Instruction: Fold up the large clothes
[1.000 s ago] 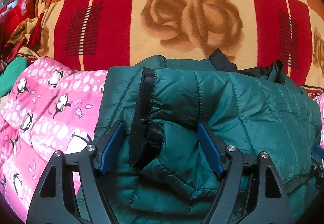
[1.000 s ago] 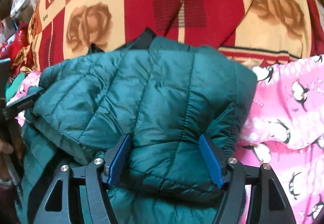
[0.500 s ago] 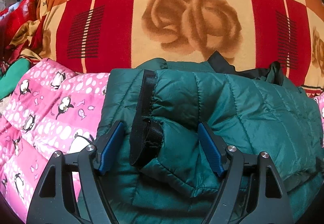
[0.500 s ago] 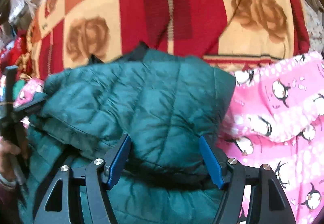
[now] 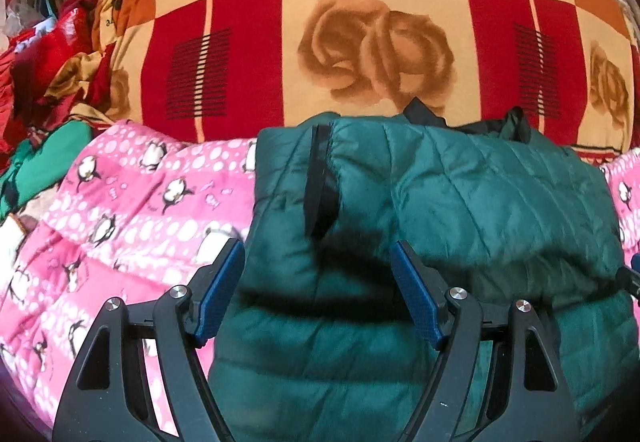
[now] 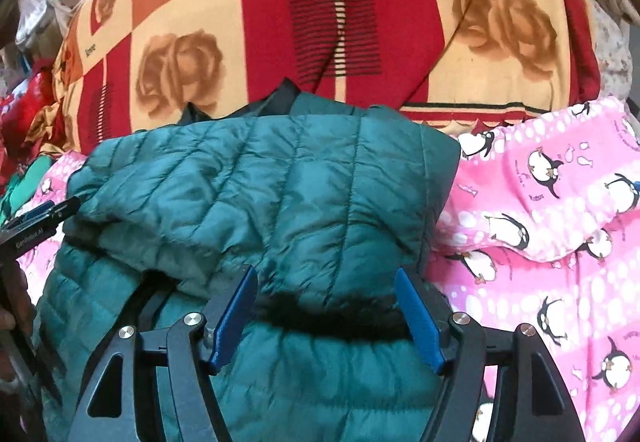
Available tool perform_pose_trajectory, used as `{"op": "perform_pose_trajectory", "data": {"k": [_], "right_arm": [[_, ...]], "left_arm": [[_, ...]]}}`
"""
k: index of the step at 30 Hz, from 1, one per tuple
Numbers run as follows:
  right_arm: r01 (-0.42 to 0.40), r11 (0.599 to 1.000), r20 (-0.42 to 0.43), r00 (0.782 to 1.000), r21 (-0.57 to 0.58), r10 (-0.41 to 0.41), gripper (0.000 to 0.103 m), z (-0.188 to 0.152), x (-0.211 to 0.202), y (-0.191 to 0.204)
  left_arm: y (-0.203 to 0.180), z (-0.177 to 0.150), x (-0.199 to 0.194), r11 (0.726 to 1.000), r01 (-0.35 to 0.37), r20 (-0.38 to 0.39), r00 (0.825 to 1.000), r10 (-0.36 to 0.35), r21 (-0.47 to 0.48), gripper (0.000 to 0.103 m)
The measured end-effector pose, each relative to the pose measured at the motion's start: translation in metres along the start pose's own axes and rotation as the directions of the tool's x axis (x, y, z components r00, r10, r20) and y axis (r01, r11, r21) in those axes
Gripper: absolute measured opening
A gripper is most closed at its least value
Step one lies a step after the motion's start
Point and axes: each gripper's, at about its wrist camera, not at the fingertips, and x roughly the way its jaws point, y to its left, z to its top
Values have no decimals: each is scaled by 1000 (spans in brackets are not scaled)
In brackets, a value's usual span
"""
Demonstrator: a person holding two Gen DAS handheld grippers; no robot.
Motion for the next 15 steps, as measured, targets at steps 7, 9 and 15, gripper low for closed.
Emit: {"op": "perform_pose_trajectory", "data": {"k": [7,9,15], "right_arm": [[4,1000,-15,1000,-7,-4,69,-19,-12,12],[9,1000,-10,1000,-12,-9,69,-24,-16,15],[35,999,-9,999,-16,-35,71,-39,-29,23]], "left_arm": [[5,-21,-20,1000,-6,-2,1000,6,1,76],[7,-23,-26,1000,-9,6,1000,9,0,76],[11,-34,-41,1000,-6,13,1000,6,-2,76]]}}
